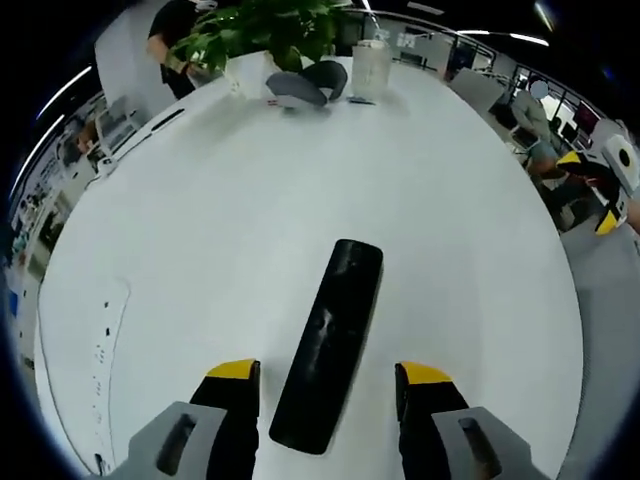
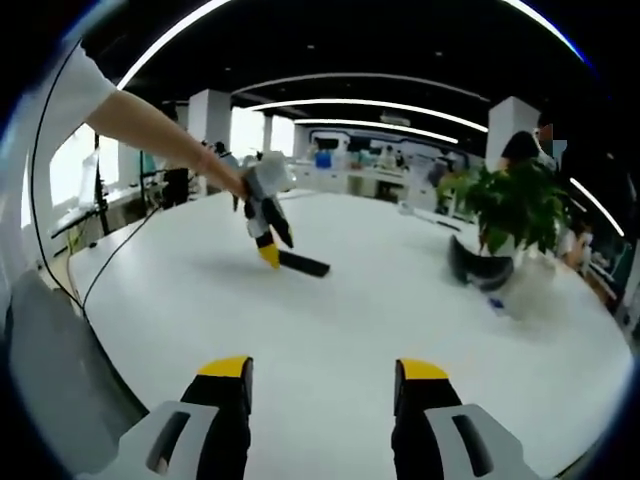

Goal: Press the specified remote control buttons in sequence, fully releasing each button before pressing the next.

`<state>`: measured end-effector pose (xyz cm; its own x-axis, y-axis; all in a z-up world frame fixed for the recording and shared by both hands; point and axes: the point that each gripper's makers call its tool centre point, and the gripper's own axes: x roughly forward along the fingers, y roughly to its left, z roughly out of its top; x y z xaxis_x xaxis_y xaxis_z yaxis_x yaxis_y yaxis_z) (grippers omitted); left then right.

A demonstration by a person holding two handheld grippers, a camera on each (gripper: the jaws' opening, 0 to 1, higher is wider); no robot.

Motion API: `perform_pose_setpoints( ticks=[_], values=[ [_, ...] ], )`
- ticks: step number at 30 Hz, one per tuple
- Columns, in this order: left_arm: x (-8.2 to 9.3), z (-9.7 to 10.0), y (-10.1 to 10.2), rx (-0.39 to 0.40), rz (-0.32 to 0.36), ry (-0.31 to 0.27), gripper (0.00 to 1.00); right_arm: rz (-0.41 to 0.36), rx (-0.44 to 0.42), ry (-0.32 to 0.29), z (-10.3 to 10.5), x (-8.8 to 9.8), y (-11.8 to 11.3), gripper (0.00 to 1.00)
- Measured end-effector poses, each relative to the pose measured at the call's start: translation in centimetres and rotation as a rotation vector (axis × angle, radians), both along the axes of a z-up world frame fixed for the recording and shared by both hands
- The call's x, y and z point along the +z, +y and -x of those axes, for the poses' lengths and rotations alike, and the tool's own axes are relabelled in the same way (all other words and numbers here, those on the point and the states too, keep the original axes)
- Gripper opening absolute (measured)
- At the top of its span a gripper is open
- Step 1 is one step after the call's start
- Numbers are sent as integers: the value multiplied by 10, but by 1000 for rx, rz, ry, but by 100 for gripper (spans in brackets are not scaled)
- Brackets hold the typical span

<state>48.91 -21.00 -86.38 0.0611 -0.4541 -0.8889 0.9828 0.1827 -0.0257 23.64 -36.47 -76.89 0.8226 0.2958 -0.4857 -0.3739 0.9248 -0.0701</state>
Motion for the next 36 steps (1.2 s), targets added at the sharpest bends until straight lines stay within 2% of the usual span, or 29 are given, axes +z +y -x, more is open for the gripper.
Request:
perform_pose_setpoints(
  ticks=[2,3,4,9,13,15,16,17,20,30,36],
  values=[
    [-5,3,1,-11,-17,13,53,5,-2,4,0,-1,-1,55],
    [-3,0,-1,-48,-8,-16,52,5,-3,4,0,-1,-1,55],
    [-3,1,1,-25,-18,-8,52,5,-3,5,0,-1,-1,54],
    [-2,4,1,-62,-25,-10,49,15,-2,8,1,-2,-1,54],
    [0,14,-3,-163,-33,-31,39,27,-3,10,1,-3,-2,54],
    [-1,21,-3,-186,-43,-17,30,25,-2,9,1,-2,-2,53],
    [-1,20,-5,-219,-43,-36,25,26,-3,10,1,-2,-2,53],
    [-2,23,-5,-219,-42,-24,24,27,-3,9,1,-2,-2,53],
    [-2,19,-4,-194,-38,-28,24,27,-2,9,1,-2,-2,53],
    [-2,22,-2,-161,-19,-43,24,43,2,15,2,-3,-2,51],
    [-1,30,-1,-192,5,-50,24,53,6,21,2,-5,-2,50]
  ],
)
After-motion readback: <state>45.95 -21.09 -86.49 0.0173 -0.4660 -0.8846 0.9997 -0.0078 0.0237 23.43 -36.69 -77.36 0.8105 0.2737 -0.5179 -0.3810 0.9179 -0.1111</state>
